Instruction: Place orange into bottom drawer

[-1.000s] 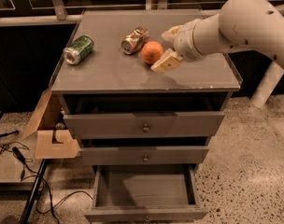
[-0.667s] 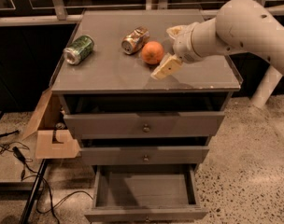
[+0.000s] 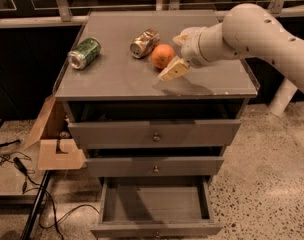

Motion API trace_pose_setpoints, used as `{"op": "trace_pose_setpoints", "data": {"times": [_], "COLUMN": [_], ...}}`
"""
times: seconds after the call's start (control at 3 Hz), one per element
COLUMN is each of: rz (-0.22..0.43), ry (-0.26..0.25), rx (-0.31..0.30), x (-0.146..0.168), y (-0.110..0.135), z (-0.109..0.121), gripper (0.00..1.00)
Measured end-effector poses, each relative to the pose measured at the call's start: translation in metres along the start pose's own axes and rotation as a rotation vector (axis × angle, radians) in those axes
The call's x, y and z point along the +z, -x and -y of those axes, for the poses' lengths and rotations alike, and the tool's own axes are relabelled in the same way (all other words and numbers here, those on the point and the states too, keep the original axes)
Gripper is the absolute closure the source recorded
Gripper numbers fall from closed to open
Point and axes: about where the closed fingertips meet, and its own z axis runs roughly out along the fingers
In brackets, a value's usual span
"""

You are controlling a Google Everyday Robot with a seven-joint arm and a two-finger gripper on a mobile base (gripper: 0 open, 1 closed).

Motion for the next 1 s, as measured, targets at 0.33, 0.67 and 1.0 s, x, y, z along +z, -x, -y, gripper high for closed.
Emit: {"op": "trace_pose_setpoints", "data": {"times": [0.33, 0.67, 1.0], "rz": [0.012, 0.029, 0.039], "ry": [-0.012, -0.038, -0.045], "rx": [0.009, 0.015, 0.021], "x": [0.012, 0.026, 0.035], "y": [0.001, 0.004, 0.005], "z": [0.009, 0.022, 0.028], "gripper": [0.29, 0.28, 0.28]}}
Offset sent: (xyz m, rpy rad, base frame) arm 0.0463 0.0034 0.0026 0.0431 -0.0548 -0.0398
